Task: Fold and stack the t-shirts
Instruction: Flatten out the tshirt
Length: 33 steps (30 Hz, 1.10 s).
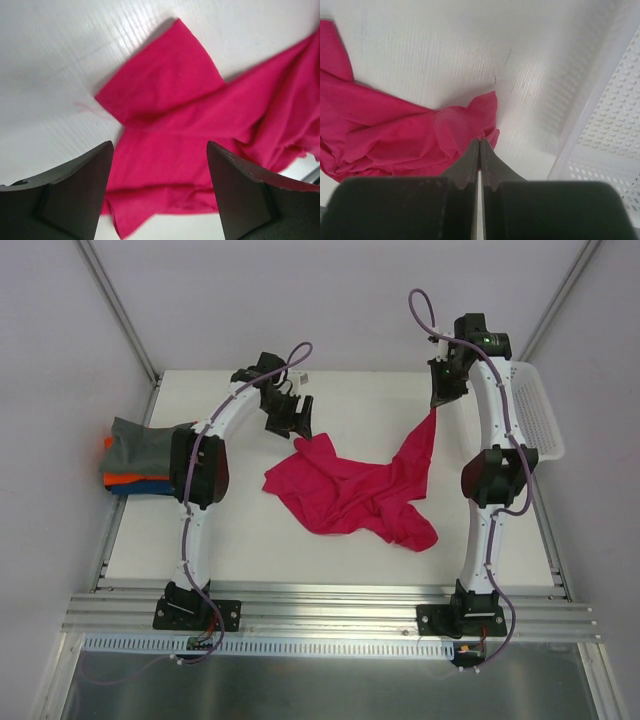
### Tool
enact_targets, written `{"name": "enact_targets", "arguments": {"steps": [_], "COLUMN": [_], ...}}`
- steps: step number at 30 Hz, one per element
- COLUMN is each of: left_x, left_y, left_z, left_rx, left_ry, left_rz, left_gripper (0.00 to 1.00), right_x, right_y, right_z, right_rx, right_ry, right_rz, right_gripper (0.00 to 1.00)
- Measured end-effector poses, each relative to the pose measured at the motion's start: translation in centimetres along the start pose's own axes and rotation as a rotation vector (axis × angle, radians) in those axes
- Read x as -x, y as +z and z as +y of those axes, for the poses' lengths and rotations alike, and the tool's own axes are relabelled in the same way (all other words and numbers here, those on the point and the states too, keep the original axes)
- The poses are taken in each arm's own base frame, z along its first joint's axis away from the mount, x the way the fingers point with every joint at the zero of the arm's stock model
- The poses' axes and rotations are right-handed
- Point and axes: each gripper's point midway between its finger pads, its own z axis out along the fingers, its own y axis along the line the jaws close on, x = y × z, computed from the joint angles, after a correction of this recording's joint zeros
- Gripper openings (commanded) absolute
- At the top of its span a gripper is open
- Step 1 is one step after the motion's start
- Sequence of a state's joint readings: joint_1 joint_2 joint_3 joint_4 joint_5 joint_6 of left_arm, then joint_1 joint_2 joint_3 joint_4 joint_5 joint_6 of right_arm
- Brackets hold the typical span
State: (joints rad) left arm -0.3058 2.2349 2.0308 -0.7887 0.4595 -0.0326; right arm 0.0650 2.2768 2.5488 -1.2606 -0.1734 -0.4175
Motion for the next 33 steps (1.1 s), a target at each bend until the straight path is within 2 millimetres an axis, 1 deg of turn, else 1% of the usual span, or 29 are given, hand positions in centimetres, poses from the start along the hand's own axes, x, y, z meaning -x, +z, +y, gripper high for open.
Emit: {"name": "enact_targets", "arguments": {"steps": [2, 3, 5, 6, 8, 13, 15, 20, 24, 27, 29, 30, 32, 33], "left_x": [0.0, -0.2, -0.7, -0.8, -0.6, 1.0, 1.3, 1.1, 0.8, 0.7, 0.6, 0.6, 0.5, 0.4], "left_y": [2.3, 3.1, 4.3, 4.6, 4.7, 4.2, 4.1, 4.5, 4.9, 4.9, 5.0, 5.0, 5.1, 5.3], "left_z": [1.2, 1.7, 2.5, 2.7, 2.8, 2.5, 2.7, 3.0, 3.8, 4.6, 5.0, 5.2, 5.5, 5.6], "left_rx": [0.004, 0.009, 0.021, 0.025, 0.027, 0.023, 0.025, 0.024, 0.028, 0.031, 0.031, 0.03, 0.025, 0.021], "left_ry": [-0.011, -0.017, -0.027, -0.03, -0.029, -0.006, -0.008, -0.014, -0.034, -0.05, -0.06, -0.064, -0.073, -0.078], "left_rz": [0.024, 0.035, 0.056, 0.061, 0.06, 0.011, 0.002, 0.008, 0.018, 0.019, 0.021, 0.021, 0.022, 0.025], "left_gripper": [0.76, 0.76, 0.76, 0.76, 0.76, 0.75, 0.74, 0.74, 0.72, 0.67, 0.64, 0.61, 0.59, 0.56], "right_x": [0.0, 0.0, 0.0, 0.0, 0.0, 0.1, 0.1, 0.1, 0.2, 0.2, 0.2, 0.2, 0.2, 0.3], "right_y": [0.0, 0.0, 0.1, 0.1, 0.1, 0.1, 0.1, 0.2, 0.3, 0.4, 0.4, 0.4, 0.4, 0.4], "right_z": [0.2, 0.3, 0.4, 0.5, 0.5, 0.6, 0.7, 1.4, 2.1, 2.3, 2.3, 2.2, 2.1, 2.1], "right_rx": [0.002, 0.003, 0.004, 0.004, 0.004, 0.005, 0.004, 0.006, 0.01, 0.011, 0.005, 0.002, -0.006, -0.009], "right_ry": [-0.004, -0.006, -0.008, -0.008, -0.009, -0.005, -0.006, -0.018, -0.031, -0.037, -0.038, -0.039, -0.039, -0.039], "right_rz": [0.0, 0.001, 0.001, 0.001, 0.001, 0.001, 0.001, 0.004, 0.005, 0.006, 0.006, 0.006, 0.005, 0.003], "right_gripper": [0.01, 0.01, 0.01, 0.0, 0.01, 0.01, 0.01, 0.01, 0.01, 0.01, 0.01, 0.0, 0.01, 0.0]}}
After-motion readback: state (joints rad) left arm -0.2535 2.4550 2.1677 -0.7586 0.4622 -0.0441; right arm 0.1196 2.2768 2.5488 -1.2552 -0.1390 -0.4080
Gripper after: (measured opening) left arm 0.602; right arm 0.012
